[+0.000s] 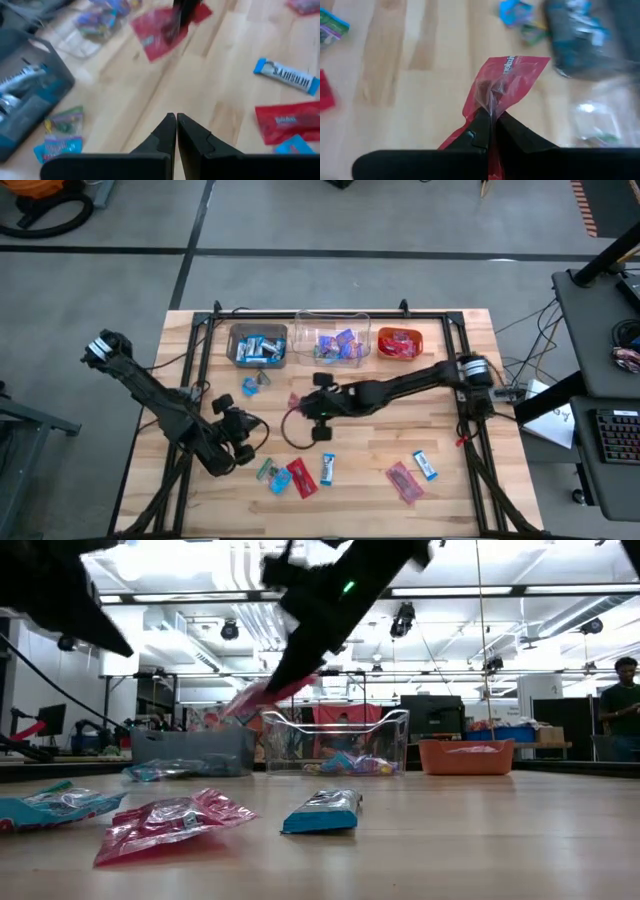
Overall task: Sort candy
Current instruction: Put the red candy into the orange bin
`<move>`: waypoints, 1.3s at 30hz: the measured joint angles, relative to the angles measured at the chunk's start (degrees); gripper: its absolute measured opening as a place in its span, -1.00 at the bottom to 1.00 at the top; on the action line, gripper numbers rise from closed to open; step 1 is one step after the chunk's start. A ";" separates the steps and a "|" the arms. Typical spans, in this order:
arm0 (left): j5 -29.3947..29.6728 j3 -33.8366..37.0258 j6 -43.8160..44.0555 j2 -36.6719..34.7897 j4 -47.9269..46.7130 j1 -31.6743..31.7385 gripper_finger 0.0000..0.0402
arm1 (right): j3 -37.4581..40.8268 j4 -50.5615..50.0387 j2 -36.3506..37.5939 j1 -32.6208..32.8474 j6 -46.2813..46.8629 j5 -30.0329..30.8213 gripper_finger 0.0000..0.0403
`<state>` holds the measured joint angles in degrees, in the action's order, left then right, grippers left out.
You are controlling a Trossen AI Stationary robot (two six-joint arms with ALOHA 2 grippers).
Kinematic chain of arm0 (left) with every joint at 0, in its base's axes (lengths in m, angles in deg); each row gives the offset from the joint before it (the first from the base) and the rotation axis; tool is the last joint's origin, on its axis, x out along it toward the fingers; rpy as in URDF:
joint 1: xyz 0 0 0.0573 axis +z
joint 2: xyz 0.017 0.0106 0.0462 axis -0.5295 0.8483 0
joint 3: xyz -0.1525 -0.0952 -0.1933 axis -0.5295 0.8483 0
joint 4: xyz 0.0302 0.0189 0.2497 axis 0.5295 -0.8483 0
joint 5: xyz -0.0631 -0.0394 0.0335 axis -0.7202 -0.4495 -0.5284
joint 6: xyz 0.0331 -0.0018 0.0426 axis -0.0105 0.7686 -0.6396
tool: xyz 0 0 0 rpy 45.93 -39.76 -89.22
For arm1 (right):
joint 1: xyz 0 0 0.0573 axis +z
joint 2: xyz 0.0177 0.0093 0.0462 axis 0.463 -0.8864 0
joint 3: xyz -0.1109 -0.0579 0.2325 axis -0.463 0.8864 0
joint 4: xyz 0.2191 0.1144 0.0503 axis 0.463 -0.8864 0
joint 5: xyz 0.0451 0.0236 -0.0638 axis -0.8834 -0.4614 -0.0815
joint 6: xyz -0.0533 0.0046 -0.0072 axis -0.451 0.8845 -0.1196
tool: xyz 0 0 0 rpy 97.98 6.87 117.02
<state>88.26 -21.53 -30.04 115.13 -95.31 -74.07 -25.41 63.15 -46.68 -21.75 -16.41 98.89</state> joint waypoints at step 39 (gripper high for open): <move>9.51 0.68 -3.88 -2.55 0.41 0.38 -1.00 | 44.42 -1.60 34.80 -36.08 38.30 15.76 -0.94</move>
<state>97.77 -20.86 -33.92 112.58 -94.90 -73.68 19.01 61.55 -11.88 -57.82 21.88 114.65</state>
